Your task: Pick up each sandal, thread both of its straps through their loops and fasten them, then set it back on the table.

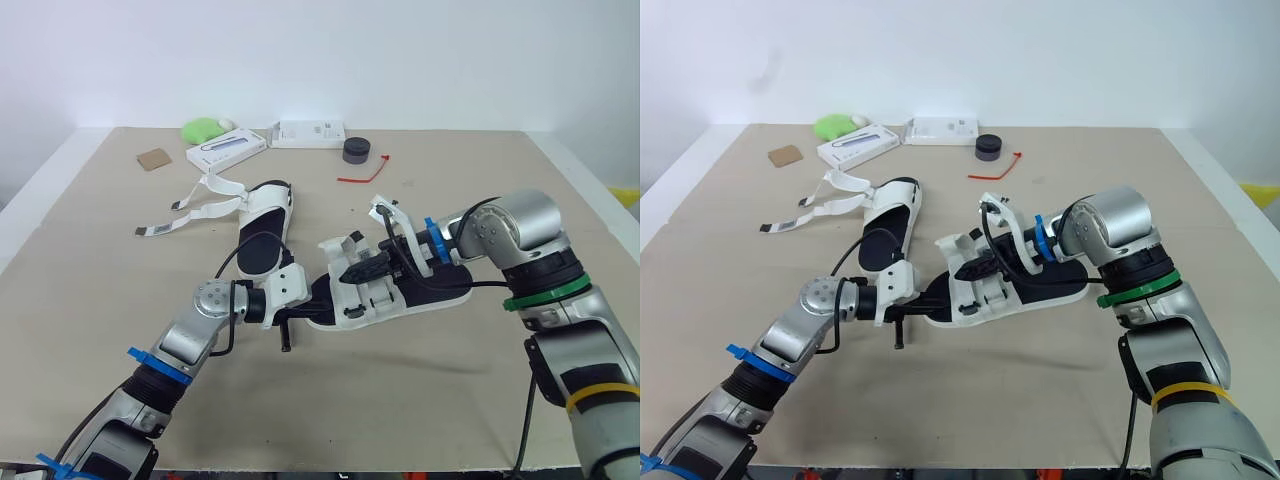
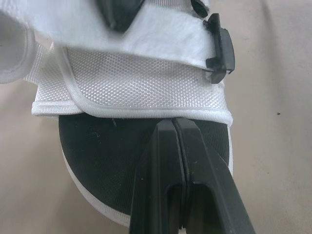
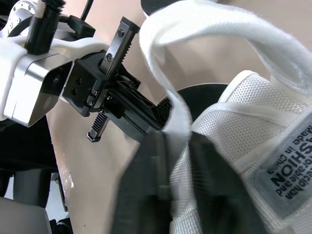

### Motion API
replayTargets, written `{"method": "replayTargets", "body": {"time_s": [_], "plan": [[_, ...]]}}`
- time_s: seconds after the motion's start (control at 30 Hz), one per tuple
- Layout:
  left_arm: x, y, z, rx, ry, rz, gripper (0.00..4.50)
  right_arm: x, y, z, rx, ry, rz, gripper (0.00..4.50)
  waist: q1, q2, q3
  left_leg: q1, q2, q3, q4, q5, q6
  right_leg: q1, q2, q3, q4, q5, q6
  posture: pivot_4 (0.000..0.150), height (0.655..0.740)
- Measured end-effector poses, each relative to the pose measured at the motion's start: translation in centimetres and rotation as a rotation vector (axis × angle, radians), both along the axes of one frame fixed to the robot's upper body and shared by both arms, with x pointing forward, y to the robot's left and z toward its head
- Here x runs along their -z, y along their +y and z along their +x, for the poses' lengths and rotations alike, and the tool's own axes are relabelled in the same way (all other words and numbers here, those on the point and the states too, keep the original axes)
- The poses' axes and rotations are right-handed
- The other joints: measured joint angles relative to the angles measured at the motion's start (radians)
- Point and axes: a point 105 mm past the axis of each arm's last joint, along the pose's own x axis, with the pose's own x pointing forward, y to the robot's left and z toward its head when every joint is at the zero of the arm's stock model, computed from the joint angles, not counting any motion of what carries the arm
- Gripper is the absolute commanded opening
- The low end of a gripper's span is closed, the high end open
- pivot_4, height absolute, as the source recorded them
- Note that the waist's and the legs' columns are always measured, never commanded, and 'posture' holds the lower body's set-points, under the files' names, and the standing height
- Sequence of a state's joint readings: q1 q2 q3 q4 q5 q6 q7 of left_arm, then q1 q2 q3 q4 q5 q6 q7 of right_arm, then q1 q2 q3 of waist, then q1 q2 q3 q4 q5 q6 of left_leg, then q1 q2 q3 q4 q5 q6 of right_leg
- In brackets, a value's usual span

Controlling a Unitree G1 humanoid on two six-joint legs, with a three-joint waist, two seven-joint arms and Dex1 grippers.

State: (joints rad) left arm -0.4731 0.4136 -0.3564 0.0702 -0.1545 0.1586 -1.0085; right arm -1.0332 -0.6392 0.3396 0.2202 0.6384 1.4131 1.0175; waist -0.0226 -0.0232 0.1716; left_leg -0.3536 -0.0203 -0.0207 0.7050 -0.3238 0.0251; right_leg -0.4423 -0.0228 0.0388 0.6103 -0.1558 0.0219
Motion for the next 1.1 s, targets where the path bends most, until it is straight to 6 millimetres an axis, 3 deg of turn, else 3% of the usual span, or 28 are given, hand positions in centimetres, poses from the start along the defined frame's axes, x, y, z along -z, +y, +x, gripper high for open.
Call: {"method": "replayTargets", "body": {"time_s": [0.93, 0.97, 1.1], "plan": [[0.0, -0.1, 0.0, 0.003, 0.0, 0.001, 0.0, 1.1, -0.6, -2.8, -0.095, -0.104, -0.049, 0.07, 0.001, 0.0, 0.0, 0.0, 0.0, 0.0, 0.0, 0.0, 0.0, 0.0, 0.0, 0.0, 0.0, -0.003, 0.005, 0.15, 0.74], [0.0, -0.1, 0.0, 0.004, 0.0, 0.001, 0.0, 1.0, -0.6, -2.8, -0.094, -0.101, -0.045, 0.72, 0.001, 0.0, 0.0, 0.0, 0.0, 0.0, 0.0, 0.0, 0.0, 0.0, 0.0, 0.0, 0.0, -0.003, 0.005, 0.15, 0.74], [0.0, -0.1, 0.0, 0.003, 0.0, 0.001, 0.0, 0.9, -0.6, -2.9, -0.097, -0.096, -0.035, 2.27, 0.001, 0.0, 0.0, 0.0, 0.0, 0.0, 0.0, 0.0, 0.0, 0.0, 0.0, 0.0, 0.0, -0.003, 0.005, 0.15, 0.74]]}}
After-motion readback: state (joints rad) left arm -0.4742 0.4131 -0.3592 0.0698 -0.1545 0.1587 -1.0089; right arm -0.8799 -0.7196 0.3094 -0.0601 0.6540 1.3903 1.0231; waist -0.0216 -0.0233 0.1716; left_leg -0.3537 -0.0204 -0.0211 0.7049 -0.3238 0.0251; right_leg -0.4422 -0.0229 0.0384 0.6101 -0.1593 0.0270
